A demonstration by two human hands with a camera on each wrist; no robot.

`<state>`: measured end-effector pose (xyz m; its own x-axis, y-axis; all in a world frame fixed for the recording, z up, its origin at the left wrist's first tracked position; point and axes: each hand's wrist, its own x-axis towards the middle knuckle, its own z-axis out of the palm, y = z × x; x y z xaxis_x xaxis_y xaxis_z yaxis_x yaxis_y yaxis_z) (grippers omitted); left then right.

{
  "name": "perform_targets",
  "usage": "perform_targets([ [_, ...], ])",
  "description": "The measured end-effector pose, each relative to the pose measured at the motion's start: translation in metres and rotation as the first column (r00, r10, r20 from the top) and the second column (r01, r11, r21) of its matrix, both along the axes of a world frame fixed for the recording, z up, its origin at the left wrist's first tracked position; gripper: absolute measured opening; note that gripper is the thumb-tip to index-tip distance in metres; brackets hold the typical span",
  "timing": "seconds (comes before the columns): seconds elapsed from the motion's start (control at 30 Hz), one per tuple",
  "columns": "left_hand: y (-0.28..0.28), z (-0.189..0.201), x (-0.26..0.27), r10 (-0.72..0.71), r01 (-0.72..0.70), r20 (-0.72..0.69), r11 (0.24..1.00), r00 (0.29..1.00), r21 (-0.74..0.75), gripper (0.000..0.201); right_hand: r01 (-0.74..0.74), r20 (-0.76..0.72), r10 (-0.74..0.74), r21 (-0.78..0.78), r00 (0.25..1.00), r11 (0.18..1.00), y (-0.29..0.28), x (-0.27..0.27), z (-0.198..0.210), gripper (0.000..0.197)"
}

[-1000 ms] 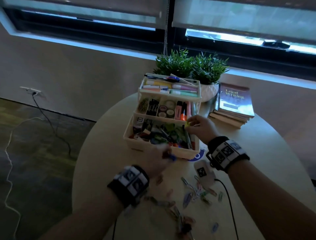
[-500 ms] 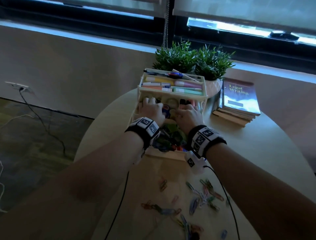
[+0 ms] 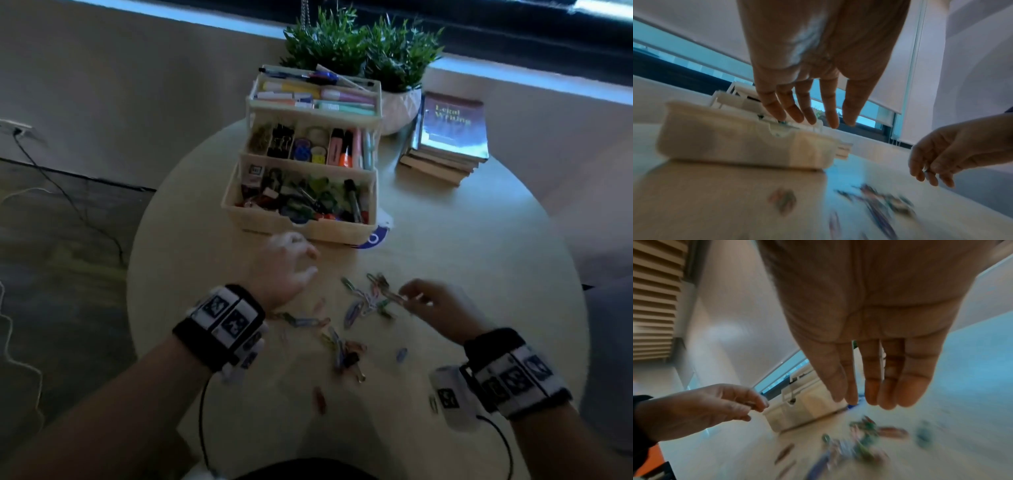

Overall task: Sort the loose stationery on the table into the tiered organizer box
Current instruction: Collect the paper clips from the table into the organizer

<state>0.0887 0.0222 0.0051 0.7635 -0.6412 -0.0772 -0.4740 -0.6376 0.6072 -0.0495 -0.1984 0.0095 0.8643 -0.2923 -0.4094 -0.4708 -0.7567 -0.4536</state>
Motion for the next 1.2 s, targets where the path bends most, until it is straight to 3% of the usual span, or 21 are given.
perform_targets([
  [0.13, 0.022, -0.04, -0.059, -0.109, 0.121, -0.115, 0.987, 0.987, 0.105, 0.019, 0.001, -0.258, -0.014, -0.051, 0.966, 0.999, 0.002, -0.064, -0.027, 0.022],
  [0.2, 0.033, -0.055, -0.082, -0.179, 0.204, -0.182, 0.97, 0.967, 0.13, 0.027, -0.049, -0.355, 0.017, -0.081, 0.935, 0.996, 0.008, -0.086, -0.038, 0.019],
  [0.3, 0.04, -0.066, -0.106, -0.303, 0.325, -0.27, 0.945, 0.914, 0.042, 0.047, -0.029, -0.344, 0.015, -0.034, 0.939, 0.999, 0.022, -0.101, -0.048, 0.019],
  [0.4, 0.036, -0.07, -0.123, -0.375, 0.44, -0.28, 0.868, 0.884, 0.228, 0.032, 0.029, -0.237, -0.029, -0.003, 0.971, 1.0, 0.038, -0.096, -0.052, 0.01],
  [0.43, 0.035, -0.072, -0.126, -0.373, 0.435, -0.259, 0.865, 0.891, 0.249, 0.027, 0.039, -0.196, -0.037, 0.008, 0.98, 0.999, 0.043, -0.091, -0.053, 0.005],
  [0.53, 0.035, -0.073, -0.126, -0.31, 0.349, -0.18, 0.901, 0.933, 0.258, 0.017, 0.046, -0.081, -0.041, 0.065, 0.996, 0.997, 0.061, -0.071, -0.055, 0.019],
  [0.67, 0.038, -0.069, -0.11, -0.171, 0.194, -0.102, 0.932, 0.98, 0.305, 0.019, -0.146, -0.044, 0.149, 0.06, 0.988, 0.987, 0.085, -0.046, -0.049, 0.032],
  [0.77, 0.042, -0.066, -0.098, -0.064, 0.082, -0.073, 0.957, 0.995, 0.279, 0.023, -0.252, -0.049, 0.252, 0.008, 0.966, 0.968, 0.095, -0.029, -0.052, 0.025],
  [0.9, 0.044, -0.06, -0.091, 0.022, -0.01, -0.075, 0.986, 0.997, 0.166, 0.024, -0.197, -0.125, 0.199, 0.028, 0.972, 0.98, 0.094, -0.015, -0.048, 0.02],
  [0.97, 0.04, -0.057, -0.091, -0.009, 0.027, -0.138, 0.991, 0.99, 0.128, 0.026, -0.132, -0.092, 0.137, 0.066, 0.986, 0.989, 0.094, -0.011, -0.045, 0.008],
  [1.03, 0.035, -0.053, -0.089, -0.039, 0.052, -0.219, 0.997, 0.975, 0.055, 0.029, -0.074, -0.032, 0.078, 0.12, 0.996, 0.99, 0.094, -0.008, -0.04, 0.016],
  [1.13, 0.03, -0.049, -0.077, -0.037, -0.002, -0.334, 0.993, 0.942, -0.115, 0.029, 0.046, 0.065, -0.073, 0.352, 0.995, 0.935, 0.094, -0.002, -0.03, 0.008],
  [1.2, 0.028, -0.047, -0.066, -0.032, -0.049, -0.382, 0.979, 0.924, -0.2, 0.022, 0.1, 0.109, -0.17, 0.474, 0.979, 0.875, 0.095, 0.005, -0.027, 0.018],
])
